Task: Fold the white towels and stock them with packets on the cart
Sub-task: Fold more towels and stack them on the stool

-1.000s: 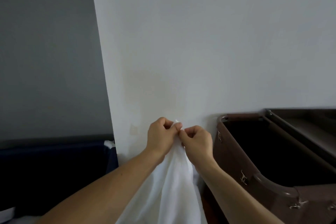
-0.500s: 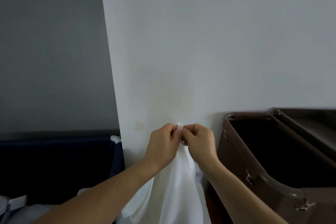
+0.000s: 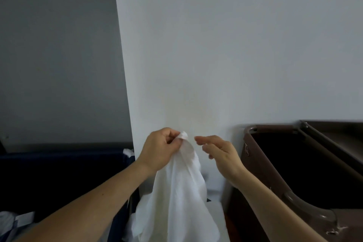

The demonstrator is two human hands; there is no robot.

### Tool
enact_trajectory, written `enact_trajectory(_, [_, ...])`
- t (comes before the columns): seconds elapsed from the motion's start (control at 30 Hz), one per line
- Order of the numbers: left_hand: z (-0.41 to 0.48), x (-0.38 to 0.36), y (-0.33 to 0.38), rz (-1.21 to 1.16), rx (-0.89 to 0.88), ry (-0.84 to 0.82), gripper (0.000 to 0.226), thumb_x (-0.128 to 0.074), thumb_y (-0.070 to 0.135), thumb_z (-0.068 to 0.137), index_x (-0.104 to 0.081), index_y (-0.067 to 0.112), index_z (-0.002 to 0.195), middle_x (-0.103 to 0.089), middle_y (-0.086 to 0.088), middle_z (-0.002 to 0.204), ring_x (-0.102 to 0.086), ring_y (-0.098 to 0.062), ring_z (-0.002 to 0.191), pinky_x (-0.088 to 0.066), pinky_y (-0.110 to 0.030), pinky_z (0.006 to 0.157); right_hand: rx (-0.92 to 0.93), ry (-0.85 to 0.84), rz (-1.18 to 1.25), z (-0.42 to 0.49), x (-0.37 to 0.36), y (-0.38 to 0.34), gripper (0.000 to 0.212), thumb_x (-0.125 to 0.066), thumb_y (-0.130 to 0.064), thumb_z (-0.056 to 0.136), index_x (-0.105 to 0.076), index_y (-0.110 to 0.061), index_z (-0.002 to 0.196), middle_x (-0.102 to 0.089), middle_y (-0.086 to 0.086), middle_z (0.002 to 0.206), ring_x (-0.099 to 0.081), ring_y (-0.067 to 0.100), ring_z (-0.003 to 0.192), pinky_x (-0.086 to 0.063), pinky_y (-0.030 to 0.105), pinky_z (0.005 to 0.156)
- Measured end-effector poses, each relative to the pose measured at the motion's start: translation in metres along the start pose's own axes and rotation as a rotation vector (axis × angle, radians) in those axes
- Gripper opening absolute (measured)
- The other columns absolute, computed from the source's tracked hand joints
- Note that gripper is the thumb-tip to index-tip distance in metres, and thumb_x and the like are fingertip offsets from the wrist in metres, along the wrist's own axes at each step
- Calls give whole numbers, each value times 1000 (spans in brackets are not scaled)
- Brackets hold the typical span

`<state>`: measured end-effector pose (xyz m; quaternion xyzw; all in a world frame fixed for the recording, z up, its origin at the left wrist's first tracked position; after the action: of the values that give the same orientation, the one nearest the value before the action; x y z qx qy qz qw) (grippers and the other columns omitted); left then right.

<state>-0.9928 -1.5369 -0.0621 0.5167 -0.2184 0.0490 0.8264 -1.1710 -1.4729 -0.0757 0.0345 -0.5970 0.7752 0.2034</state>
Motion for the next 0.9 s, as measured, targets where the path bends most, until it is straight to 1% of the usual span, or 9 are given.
enact_trajectory(0.1, [12, 22, 10, -212, 47, 106, 10, -65, 13, 92, -73, 19, 90, -73, 5, 83, -67, -13, 78, -52, -26, 72, 43, -8, -164, 3, 7, 15, 39, -67, -18, 86, -59, -51, 107, -63, -17, 120, -58, -2, 104, -49, 22, 87])
enact_trajectory(0.23, [38, 61, 45, -822, 39, 110, 40, -44, 4, 93, -70, 23, 69, -66, 2, 74, -62, -12, 73, -52, -24, 69, 94, -109, -379, 5, 0, 30, 49, -70, -28, 88, -46, -53, 122, -50, -26, 133, -49, -3, 118, -44, 21, 99])
enact_trajectory(0.33, [51, 92, 72, -999, -28, -20, 19, -38, 14, 91, -55, 15, 81, -57, 2, 74, -58, -11, 68, -53, -21, 64, 195, -133, -438, 7, -8, 25, 70, -68, -48, 80, -35, -46, 142, -34, -30, 143, -30, -9, 131, -27, 13, 107])
enact_trajectory(0.43, [62, 99, 78, -989, -60, -155, 25, -34, 17, 88, -51, 17, 70, -49, 4, 65, -51, -10, 59, -48, -23, 58, 233, -187, -476, 6, -14, 15, 68, -68, -57, 72, -42, -49, 134, -43, -27, 134, -36, -5, 127, -30, 15, 104])
enact_trajectory(0.53, [74, 100, 55, -798, 12, 36, 8, -46, 21, 80, -51, 16, 75, -50, 0, 73, -53, -12, 66, -47, -27, 63, 118, -285, -424, -2, -25, 23, 34, -80, -40, 75, -56, -53, 97, -60, -21, 103, -57, 8, 102, -47, 29, 91])
enact_trajectory(0.7, [69, 94, 18, -611, 121, 242, 11, -47, 11, 90, -52, 13, 80, -53, 1, 71, -53, -10, 65, -44, -29, 64, 311, -207, -642, -24, -29, 43, 51, -65, -39, 86, -51, -35, 134, -64, -11, 108, -58, 13, 93, -47, 28, 84])
enact_trajectory(0.77, [69, 93, 14, -588, 130, 290, 17, -45, 9, 92, -56, 13, 79, -57, 3, 71, -56, -9, 65, -47, -26, 63, 561, -144, -752, -34, -34, 43, 38, -63, -36, 87, -56, -28, 124, -62, -5, 99, -57, 16, 82, -48, 28, 74])
enact_trajectory(0.83, [73, 94, 14, -574, 118, 312, 15, -46, 10, 91, -60, 12, 88, -60, -1, 81, -59, -13, 74, -49, -29, 69, 639, -163, -749, -41, -40, 47, 23, -67, -38, 84, -66, -25, 103, -59, -5, 105, -57, 15, 89, -51, 28, 75])
enact_trajectory(0.9, [75, 96, 16, -577, 101, 336, 17, -47, 13, 90, -62, 10, 99, -62, -3, 89, -61, -15, 81, -50, -29, 73, 519, -226, -758, -42, -41, 54, 27, -65, -50, 82, -71, -28, 97, -49, -8, 133, -47, 13, 118, -46, 28, 94])
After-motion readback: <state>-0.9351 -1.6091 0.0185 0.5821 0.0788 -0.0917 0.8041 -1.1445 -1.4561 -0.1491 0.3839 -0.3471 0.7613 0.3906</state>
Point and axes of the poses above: each hand's wrist, its own z-axis towards the middle knuckle, its own x-axis out of the back of the hand, y = z × x, the point moved 6 cm from there along z, towards the middle knuckle
